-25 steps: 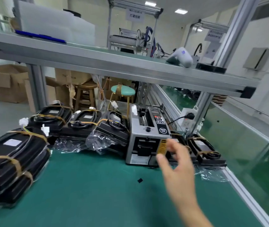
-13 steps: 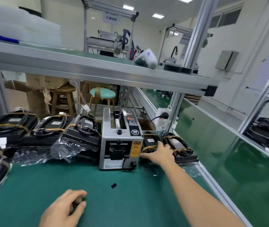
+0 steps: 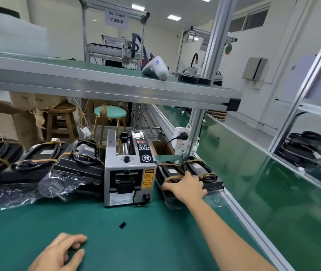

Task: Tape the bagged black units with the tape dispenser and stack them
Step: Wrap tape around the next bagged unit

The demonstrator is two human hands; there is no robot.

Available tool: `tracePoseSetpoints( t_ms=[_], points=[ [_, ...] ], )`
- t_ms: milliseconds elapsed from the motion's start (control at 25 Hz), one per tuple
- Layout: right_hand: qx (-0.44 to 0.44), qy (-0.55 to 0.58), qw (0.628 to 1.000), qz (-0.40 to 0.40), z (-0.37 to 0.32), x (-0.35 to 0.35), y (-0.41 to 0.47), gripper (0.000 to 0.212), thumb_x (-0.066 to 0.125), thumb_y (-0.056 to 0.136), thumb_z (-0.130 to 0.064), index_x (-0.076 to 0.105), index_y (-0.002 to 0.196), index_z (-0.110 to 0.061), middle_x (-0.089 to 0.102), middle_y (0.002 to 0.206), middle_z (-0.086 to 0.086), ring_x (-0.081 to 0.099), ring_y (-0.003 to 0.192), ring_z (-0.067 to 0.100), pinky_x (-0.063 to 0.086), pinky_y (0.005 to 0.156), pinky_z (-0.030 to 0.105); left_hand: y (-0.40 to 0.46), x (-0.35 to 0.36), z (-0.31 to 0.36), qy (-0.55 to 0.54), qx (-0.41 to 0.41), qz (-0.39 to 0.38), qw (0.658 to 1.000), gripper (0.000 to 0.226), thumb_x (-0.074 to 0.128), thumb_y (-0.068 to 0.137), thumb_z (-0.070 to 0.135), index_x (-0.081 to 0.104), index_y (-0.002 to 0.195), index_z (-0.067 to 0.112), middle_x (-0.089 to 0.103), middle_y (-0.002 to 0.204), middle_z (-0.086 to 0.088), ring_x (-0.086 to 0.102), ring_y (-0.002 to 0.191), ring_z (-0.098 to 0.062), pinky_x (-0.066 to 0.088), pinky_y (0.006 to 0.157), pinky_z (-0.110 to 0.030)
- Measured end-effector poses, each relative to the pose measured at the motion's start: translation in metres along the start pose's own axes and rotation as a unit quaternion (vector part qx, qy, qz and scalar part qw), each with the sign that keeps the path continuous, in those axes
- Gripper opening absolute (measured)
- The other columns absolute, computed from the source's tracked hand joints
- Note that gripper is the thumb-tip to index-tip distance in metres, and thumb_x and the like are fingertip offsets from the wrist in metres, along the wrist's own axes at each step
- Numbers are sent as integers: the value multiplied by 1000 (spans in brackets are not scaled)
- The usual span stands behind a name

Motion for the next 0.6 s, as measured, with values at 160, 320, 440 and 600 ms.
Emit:
tracePoseSetpoints(
  t_ms=[160, 320, 440, 600],
  points=[
    [5, 212, 976, -44, 39, -15, -52, 108, 69, 34, -67, 49, 130, -23, 58, 129, 3, 53, 118, 28, 41, 101, 48, 0, -1, -4, -13, -29, 18, 999, 83, 84, 55, -8, 55, 84, 64, 57, 75, 27, 44, 50, 2, 36, 52, -4],
    [-30, 457, 886, -77, 78, -25, -114, 91, 82, 26, -52, 60, 111, -27, 66, 113, -6, 65, 99, 15, 51, 89, 34, -3, -2, 30, -117, -43, 44, 991, 61, 80, 65, -8, 67, 79, 50, 66, 69, 20, 58, 62, -8, 42, 62, -4],
    [-81, 432, 898, -39, 82, -24, -149, 99, 84, 26, -47, 62, 121, -30, 67, 115, -19, 63, 101, -5, 47, 82, 8, -9, 32, 79, -374, -119, -99, 914, 33, 78, 76, 14, 68, 101, 31, 75, 95, 2, 69, 89, -17, 54, 73, -19],
    [-183, 390, 898, -89, 42, -8, -176, 28, 65, 91, -19, 61, 118, -17, 56, 132, -3, 47, 128, 13, 29, 107, 23, -12, 40, 120, -570, -168, -148, 791, 83, 84, 47, 37, 52, 123, 27, 69, 114, -2, 67, 104, -21, 53, 78, -35]
  ],
)
Point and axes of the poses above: each hand's wrist, its own y-axis towards the middle knuckle, its own x-axis out of the palm, z = x × y, the point moved 10 cm from there along y, towards the middle knuckle
